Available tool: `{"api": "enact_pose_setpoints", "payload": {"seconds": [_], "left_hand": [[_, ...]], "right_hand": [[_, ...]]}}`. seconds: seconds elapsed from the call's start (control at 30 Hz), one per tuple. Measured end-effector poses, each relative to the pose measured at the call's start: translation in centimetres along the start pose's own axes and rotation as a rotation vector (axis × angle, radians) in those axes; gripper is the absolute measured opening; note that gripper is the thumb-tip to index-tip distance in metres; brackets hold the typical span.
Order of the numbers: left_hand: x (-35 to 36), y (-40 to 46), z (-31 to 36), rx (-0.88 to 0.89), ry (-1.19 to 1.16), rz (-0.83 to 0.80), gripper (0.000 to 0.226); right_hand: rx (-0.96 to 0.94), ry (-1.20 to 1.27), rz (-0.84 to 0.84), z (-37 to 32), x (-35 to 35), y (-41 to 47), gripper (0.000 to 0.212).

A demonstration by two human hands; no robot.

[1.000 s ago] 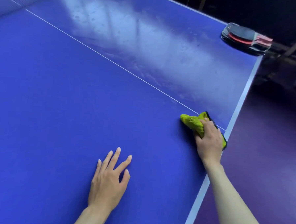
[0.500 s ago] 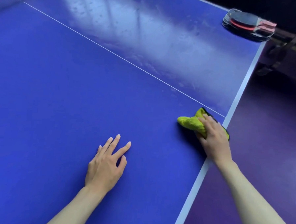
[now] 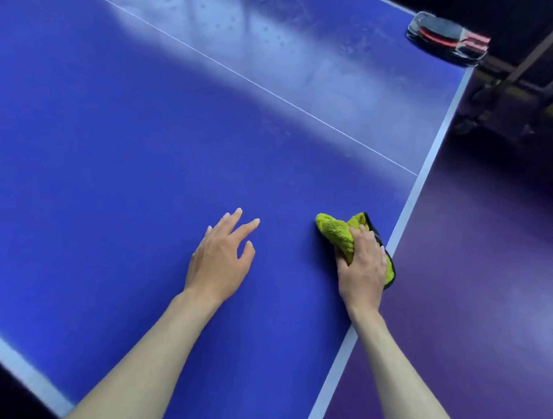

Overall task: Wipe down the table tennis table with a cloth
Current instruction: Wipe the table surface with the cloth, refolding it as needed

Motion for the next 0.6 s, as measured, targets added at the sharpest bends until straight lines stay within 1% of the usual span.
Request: {"api": "enact_pose_setpoints", "payload": {"seconds": [0.1, 0.2, 0.37, 0.47, 0.6], "left_hand": [[-1.9, -5.3, -2.7, 0.044, 0.020, 0.006, 0.047], [-3.2, -9.5, -6.5, 0.020, 0.036, -0.004, 0.046], [-4.5, -15.5, -10.7, 0.014, 0.052, 0.061, 0.045], [-4.5, -18.9, -12.8, -0.026, 0.060, 0.103, 0.045], [-3.8, -23.9, -15.2, -0.095, 0.087, 0.146, 0.046]], "right_hand": [[-0.007, -0.002, -0.028, -2.4, -0.7, -6.5, 0.063], [-0.012, 0.000, -0.061, -4.8, -1.4, -13.4, 0.067], [-0.016, 0.015, -0.087, -8.3, -2.1, -22.3, 0.069], [-0.066, 0.028, -0.097, -10.0, -2.7, -27.2, 0.072], [-0.179, 0.030, -0.113, -11.5, -3.4, -34.3, 0.079]]}}
Point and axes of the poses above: each hand's wrist, its own y-axis towards the middle knuckle, its own x-axis out of the palm, z = x × y, the point moved 6 cm from there along y, towards the middle knuckle, and after that the axes turned 15 degrees about -y, right-handed, at the moved point
